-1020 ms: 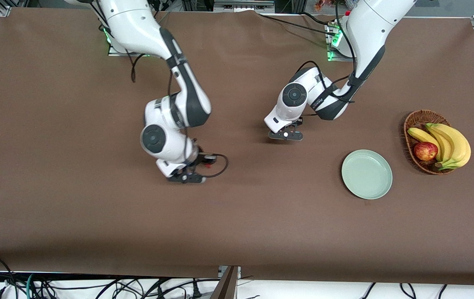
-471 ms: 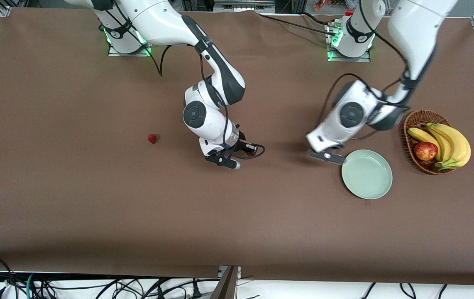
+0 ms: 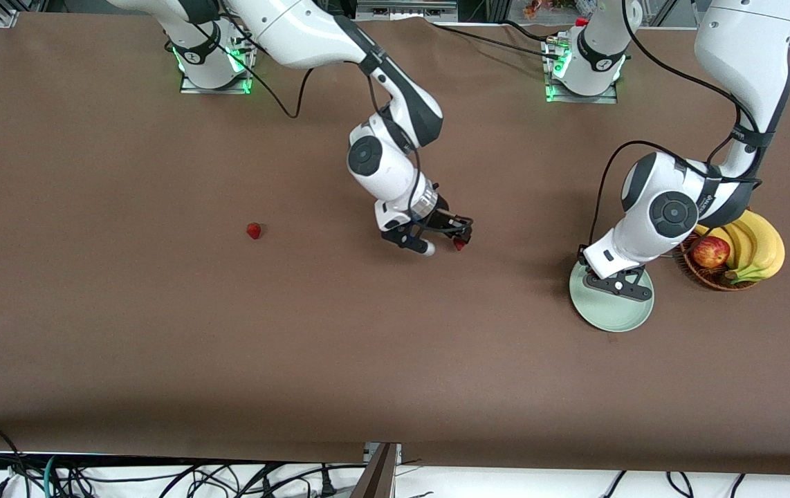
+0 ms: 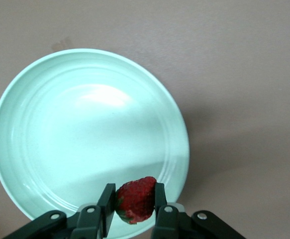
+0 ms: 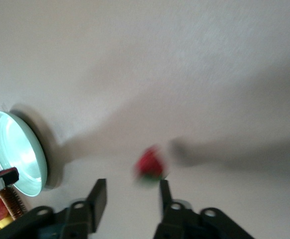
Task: Collect all strawberries into plate
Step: 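Release the strawberry onto the plate while the right gripper sets another down, then grasp the second strawberry with the left gripper while the right grasps the third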
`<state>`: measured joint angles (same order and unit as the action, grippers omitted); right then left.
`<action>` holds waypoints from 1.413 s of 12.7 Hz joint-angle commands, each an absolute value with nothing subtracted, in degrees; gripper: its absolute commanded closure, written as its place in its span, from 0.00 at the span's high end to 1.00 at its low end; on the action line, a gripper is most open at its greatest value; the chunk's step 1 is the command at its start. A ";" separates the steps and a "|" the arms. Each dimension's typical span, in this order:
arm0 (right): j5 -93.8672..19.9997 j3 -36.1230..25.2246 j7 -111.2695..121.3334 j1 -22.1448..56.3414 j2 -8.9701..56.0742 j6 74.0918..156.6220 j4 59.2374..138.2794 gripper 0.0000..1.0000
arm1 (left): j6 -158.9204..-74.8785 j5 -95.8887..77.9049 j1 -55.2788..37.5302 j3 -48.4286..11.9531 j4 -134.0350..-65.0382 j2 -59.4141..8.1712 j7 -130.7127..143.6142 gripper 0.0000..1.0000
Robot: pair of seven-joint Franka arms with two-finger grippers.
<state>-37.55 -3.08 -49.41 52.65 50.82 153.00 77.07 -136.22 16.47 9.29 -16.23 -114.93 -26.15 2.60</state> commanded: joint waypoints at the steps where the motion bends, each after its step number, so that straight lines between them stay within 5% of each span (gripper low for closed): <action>1: -34.38 -7.01 -49.75 51.15 48.53 142.80 74.97 1.00 | -137.20 16.87 8.96 -14.68 -114.26 -26.72 1.49 0.65; 3: -33.22 -12.63 -47.04 50.98 45.19 130.92 74.62 1.00 | -136.76 14.78 8.70 -15.03 -113.99 -26.37 2.11 0.81; 8: -32.34 -28.79 -19.48 50.18 40.79 105.43 77.77 1.00 | -133.60 5.36 5.99 -21.35 -114.70 -26.10 9.80 0.87; 9: -32.26 -31.53 -12.55 50.19 39.65 102.77 80.39 1.00 | -133.51 5.36 4.06 -22.58 -115.31 -26.10 15.24 1.00; 14: -28.59 -37.18 2.90 50.45 29.63 103.96 101.31 0.99 | -134.03 5.36 2.55 -31.46 -121.54 -26.10 28.55 1.00; 18: -27.25 -36.83 6.49 50.54 28.83 114.05 111.59 0.99 | -134.74 5.71 2.46 -36.81 -125.59 -25.93 41.28 1.00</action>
<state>-28.23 -37.27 4.33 49.55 31.48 108.52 104.53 -134.11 6.46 1.69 -34.19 -123.55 -26.85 36.86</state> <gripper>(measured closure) 0.004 0.000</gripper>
